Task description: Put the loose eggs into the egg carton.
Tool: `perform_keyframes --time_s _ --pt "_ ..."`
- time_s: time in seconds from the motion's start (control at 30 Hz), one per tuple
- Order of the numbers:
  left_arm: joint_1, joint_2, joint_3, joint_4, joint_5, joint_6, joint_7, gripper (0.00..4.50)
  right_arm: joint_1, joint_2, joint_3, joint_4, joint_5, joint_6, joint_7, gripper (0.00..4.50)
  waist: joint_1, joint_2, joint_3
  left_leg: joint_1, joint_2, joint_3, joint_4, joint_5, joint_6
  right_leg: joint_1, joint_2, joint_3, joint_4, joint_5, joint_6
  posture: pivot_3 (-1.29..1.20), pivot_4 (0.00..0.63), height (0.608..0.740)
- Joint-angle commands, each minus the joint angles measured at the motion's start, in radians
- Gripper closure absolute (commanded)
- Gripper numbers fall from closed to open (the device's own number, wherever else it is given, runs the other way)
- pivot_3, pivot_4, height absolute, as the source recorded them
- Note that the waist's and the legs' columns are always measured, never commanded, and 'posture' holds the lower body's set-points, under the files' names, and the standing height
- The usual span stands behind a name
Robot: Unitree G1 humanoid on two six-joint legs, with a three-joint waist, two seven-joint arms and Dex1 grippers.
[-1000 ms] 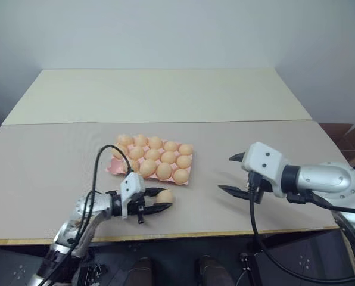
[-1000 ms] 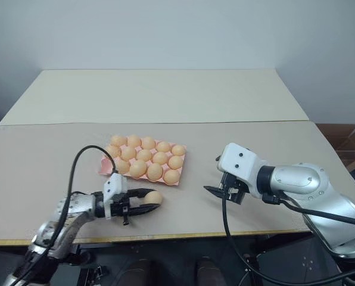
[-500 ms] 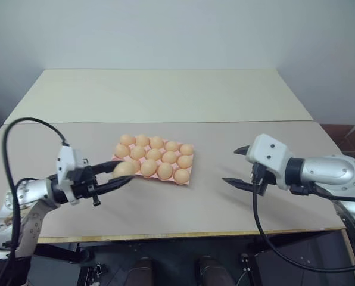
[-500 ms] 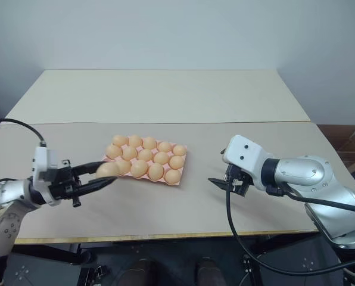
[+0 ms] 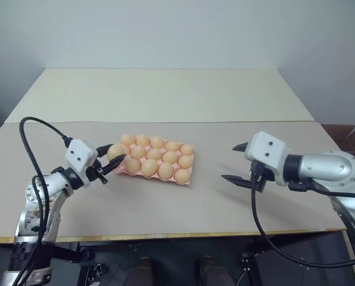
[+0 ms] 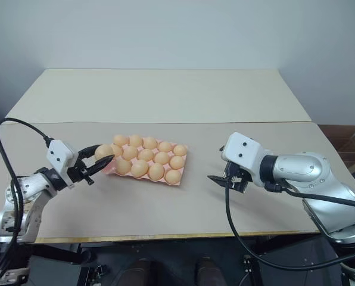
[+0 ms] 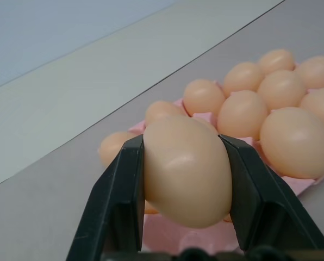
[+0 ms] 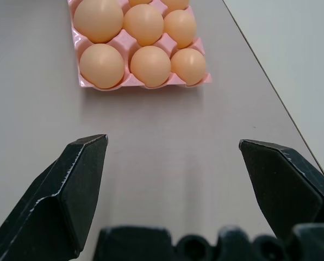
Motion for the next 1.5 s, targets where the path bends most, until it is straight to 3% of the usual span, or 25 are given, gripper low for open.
perform_keyframes --time_s 0.03,0.2,0.47,0.77,1.03,1.23,1.5 --pt "-0.031 -0.007 0.001 0.025 0.037 -0.042 0.046 2.74 0.003 -0.017 -0.035 -0.033 -0.012 -0.005 -0.006 0.0 0.0 0.0 0.0 0.0 0.0 0.0 0.0 0.0 0.0 0.0 0.0 0.0 0.0 0.0 0.0 0.0 0.15 0.74" --pt "-0.049 -0.012 -0.008 0.062 0.051 -0.049 0.055 2.74 0.018 -0.021 -0.045 -0.046 -0.01 0.003 -0.013 0.0 0.0 0.0 0.0 0.0 0.0 0.0 0.0 0.0 0.0 0.0 0.0 0.0 0.0 0.0 0.0 0.0 0.15 0.74" --pt "-0.05 -0.019 -0.022 0.084 0.051 -0.07 0.038 0.1 0.026 -0.018 -0.042 -0.047 -0.016 0.002 -0.028 0.0 -0.001 0.0 0.0 0.0 0.0 0.0 0.0 0.0 0.0 0.0 0.0 0.0 0.0 0.0 0.0 0.0 0.15 0.74" --pt "0.004 0.022 0.029 -0.007 -0.014 -0.069 -0.018 0.1 0.027 -0.008 -0.038 -0.036 -0.031 -0.013 -0.029 0.0 -0.004 0.0 0.0 0.0 0.0 0.0 0.0 0.0 0.0 0.0 0.0 0.0 0.0 0.0 0.0 0.0 0.15 0.74" --pt "0.228 0.181 0.196 -0.289 -0.301 0.079 -0.244 0.1 0.017 -0.014 -0.062 0.004 -0.027 -0.041 -0.004 0.0 -0.007 0.0 0.0 0.001 0.001 0.0 0.0 0.0 0.0 0.0 0.0 0.001 0.001 0.0 0.0 0.0 0.15 0.74" --pt "0.435 0.313 0.396 -0.374 -0.376 0.135 -0.423 0.1 0.038 -0.041 -0.201 0.078 0.077 -0.153 0.165 0.0 -0.002 0.0 0.0 0.002 0.001 0.001 0.0 0.0 0.0 0.0 0.0 0.0 0.001 0.0 0.0 0.0 0.15 0.74" --pt "0.563 0.357 0.602 -0.438 -0.436 0.228 -0.506 0.1 0.112 -0.094 -0.287 0.138 0.134 -0.282 0.358 0.0 -0.003 0.0 0.0 0.002 0.001 0.002 0.0 0.0 0.0 0.001 0.0 0.0 -0.001 0.0 0.0 0.0 0.15 0.74"
